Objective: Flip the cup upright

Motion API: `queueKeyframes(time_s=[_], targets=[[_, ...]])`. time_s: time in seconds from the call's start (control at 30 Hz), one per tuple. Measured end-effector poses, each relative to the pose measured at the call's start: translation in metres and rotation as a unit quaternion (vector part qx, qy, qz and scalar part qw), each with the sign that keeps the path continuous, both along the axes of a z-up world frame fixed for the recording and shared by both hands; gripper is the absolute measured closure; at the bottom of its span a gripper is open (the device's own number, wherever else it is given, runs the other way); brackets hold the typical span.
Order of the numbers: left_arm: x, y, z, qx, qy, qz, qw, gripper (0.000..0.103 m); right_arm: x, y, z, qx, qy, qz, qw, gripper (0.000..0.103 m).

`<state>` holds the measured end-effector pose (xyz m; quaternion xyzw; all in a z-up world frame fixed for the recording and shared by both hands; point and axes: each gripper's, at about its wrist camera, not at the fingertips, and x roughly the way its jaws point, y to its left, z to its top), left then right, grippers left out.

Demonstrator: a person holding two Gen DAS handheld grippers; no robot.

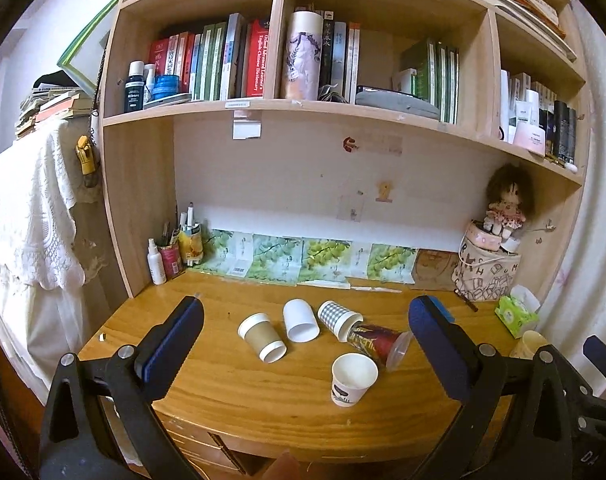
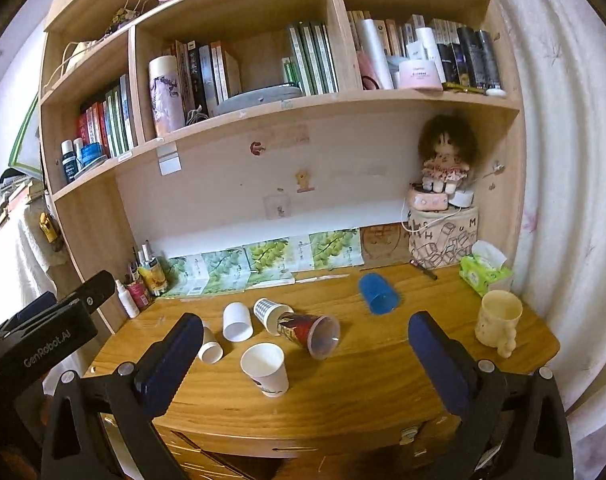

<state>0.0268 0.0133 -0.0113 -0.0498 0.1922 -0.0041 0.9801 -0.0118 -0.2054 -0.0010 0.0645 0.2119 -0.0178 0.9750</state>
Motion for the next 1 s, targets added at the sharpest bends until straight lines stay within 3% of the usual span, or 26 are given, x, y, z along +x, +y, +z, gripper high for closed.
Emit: queueKeyframes(time_s=[0.4,1.0], targets=[[-0.004,-0.008,0.003,0.003,-0.022,0.0,0.9998,0.0,-0.001,-0.001,0.0,-0.011,-0.016,0.01,1.0,0.0],[0.004,-0.005,0.002,-0.001,-0.016,0.0,0.9999,0.0,0.003,-0.003,0.0,-0.009,-0.021,0.015,1.0,0.0]])
